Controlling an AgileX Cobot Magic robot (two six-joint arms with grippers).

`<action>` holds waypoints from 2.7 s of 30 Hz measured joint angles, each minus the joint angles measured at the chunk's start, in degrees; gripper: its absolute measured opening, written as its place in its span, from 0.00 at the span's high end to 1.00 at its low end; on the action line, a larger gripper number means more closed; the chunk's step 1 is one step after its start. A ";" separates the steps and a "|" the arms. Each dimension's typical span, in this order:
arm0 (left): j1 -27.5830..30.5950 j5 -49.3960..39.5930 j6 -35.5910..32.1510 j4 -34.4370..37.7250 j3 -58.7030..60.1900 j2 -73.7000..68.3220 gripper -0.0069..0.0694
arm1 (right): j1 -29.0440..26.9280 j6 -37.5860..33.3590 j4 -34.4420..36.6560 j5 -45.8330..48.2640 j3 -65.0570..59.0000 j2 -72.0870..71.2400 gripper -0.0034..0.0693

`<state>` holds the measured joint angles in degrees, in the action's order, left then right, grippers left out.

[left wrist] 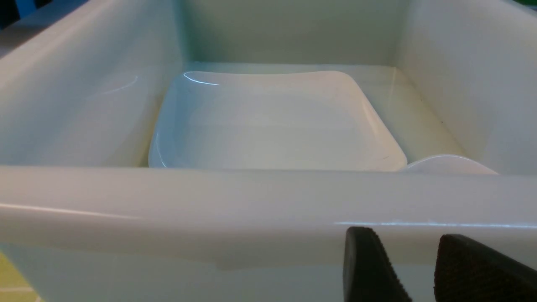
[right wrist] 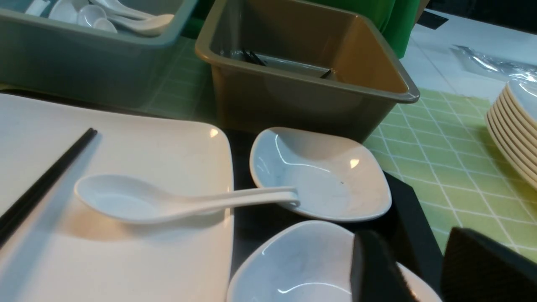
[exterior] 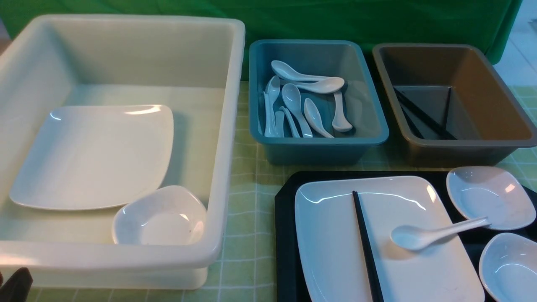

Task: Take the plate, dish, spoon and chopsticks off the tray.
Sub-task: Use the right arm to grab a soup spoon from the plate

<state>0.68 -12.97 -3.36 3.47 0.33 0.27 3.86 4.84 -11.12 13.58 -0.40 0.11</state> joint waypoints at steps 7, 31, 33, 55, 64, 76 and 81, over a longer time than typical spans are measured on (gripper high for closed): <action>0.00 0.00 0.00 0.00 0.00 0.00 0.61 | 0.00 0.00 0.00 0.00 0.00 0.00 0.62; 0.00 0.00 -0.02 0.00 0.00 0.00 0.61 | 0.00 0.00 0.00 0.00 0.00 0.00 0.62; 0.00 0.00 -0.02 0.00 0.00 0.00 0.61 | 0.00 0.00 0.00 0.00 0.00 0.00 0.62; 0.00 0.00 -0.07 0.00 0.00 0.00 0.61 | 0.00 37.41 19.14 -10.08 1.32 0.00 0.70; 0.00 0.00 -0.07 0.00 0.05 0.00 0.61 | 0.00 21.09 12.61 17.13 29.97 22.30 0.93; 0.00 0.00 -0.07 0.00 0.05 0.00 0.61 | 0.00 20.49 14.77 23.70 42.27 66.31 0.45; 0.00 0.00 -0.07 0.00 0.05 0.00 0.61 | 0.00 22.45 21.76 16.21 42.33 75.29 0.29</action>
<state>0.68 -12.97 -3.43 3.47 0.38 0.27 3.86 27.29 10.64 29.79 41.94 75.41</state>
